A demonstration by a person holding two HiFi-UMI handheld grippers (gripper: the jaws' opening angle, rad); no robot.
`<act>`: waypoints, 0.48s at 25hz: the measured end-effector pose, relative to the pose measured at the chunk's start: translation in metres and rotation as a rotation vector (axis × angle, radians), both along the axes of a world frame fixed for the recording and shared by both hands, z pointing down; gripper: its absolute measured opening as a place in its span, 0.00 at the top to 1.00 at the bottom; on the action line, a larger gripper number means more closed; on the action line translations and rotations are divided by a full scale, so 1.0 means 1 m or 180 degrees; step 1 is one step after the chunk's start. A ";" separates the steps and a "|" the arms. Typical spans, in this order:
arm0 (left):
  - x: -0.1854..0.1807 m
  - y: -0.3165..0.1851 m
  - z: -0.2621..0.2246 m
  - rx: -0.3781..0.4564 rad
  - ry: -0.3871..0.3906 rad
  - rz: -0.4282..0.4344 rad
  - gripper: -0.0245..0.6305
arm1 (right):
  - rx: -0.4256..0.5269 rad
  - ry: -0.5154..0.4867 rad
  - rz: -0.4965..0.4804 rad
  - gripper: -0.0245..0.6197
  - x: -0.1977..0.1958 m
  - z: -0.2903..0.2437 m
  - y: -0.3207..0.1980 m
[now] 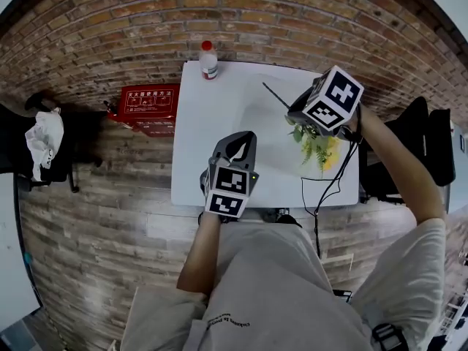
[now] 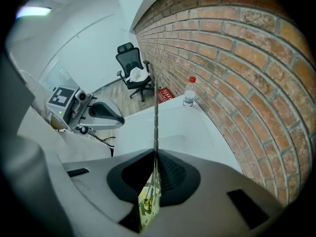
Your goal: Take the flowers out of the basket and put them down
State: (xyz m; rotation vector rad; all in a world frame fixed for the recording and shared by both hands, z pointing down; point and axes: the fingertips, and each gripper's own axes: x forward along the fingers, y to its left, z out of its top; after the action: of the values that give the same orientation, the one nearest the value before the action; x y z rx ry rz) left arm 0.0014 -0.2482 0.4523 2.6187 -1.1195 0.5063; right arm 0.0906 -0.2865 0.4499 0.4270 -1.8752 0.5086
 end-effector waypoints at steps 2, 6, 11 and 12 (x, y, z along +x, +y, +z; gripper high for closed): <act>0.005 -0.002 -0.002 0.0010 -0.0096 -0.0049 0.93 | 0.0011 -0.0018 -0.0092 0.89 0.002 0.001 0.005; 0.021 -0.008 -0.012 0.0092 -0.0221 -0.0283 0.93 | 0.0047 -0.0137 -0.0268 0.89 0.002 -0.003 0.009; 0.042 -0.001 -0.030 0.0088 -0.0248 -0.0477 0.93 | 0.0058 -0.0303 -0.0387 0.89 0.005 -0.011 0.020; 0.045 0.000 -0.033 0.0104 -0.0249 -0.0524 0.93 | 0.0082 -0.0324 -0.0420 0.89 0.006 -0.014 0.021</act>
State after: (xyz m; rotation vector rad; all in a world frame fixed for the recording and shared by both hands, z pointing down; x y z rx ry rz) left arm 0.0461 -0.2486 0.4194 2.5246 -1.3647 0.5635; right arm 0.0970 -0.2653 0.4363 0.2965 -1.9946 0.4244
